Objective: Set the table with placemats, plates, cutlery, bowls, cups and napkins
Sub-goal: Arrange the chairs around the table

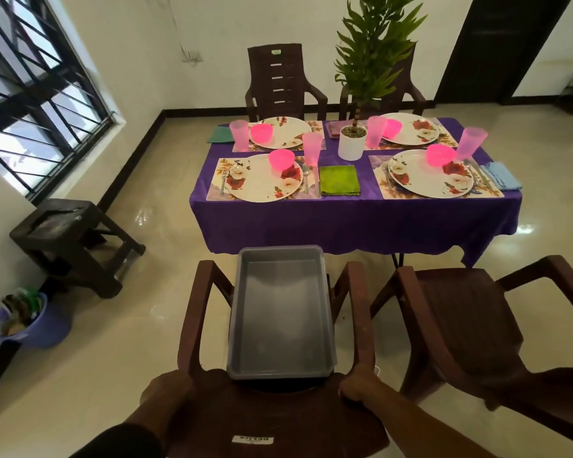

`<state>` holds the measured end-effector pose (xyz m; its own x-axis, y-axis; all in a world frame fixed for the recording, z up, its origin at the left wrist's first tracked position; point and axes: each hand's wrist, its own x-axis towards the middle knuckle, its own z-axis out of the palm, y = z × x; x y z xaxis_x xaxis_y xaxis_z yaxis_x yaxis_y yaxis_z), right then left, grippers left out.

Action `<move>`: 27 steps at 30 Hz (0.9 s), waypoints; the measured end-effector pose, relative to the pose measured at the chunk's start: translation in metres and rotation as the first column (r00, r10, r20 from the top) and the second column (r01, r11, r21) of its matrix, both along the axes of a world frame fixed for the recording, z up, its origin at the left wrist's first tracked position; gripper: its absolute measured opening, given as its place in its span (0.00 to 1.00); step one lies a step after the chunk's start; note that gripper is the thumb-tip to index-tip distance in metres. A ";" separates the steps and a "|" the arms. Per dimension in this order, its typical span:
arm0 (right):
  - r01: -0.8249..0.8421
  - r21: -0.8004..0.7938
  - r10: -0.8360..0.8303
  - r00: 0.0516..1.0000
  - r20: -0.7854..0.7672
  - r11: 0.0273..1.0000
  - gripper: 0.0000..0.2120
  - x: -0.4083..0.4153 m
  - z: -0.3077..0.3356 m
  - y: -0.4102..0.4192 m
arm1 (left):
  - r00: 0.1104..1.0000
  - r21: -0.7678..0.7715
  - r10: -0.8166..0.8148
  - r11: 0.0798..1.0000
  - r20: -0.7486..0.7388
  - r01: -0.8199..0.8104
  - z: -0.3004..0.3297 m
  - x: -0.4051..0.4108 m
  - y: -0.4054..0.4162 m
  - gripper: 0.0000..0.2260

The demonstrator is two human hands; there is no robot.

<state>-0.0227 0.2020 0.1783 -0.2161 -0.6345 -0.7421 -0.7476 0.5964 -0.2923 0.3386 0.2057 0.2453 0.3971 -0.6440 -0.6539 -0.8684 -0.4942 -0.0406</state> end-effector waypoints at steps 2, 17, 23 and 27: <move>-0.025 0.024 0.026 0.999 -0.029 0.999 0.07 0.007 0.001 0.000 | 1.000 0.024 0.003 1.000 0.007 -0.004 -0.004 0.008 0.000 0.23; -0.017 0.044 0.018 1.000 -0.013 0.999 0.17 0.034 -0.004 -0.023 | 0.999 0.087 0.034 0.996 -0.013 -0.033 -0.001 0.036 -0.026 0.34; 0.011 0.070 -0.013 0.999 0.029 0.998 0.25 0.042 -0.002 -0.025 | 0.999 0.091 -0.017 0.996 0.046 0.013 -0.016 0.047 -0.028 0.25; -0.132 0.138 0.123 0.990 0.076 0.982 0.22 0.043 0.010 -0.020 | 0.995 0.099 -0.028 0.995 0.092 0.018 -0.018 0.046 -0.021 0.25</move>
<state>0.0206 0.1822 0.1879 -0.0870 -0.5404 -0.8369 -0.8018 0.5365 -0.2631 0.3849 0.1846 0.2273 0.4451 -0.5885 -0.6750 -0.8697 -0.4637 -0.1692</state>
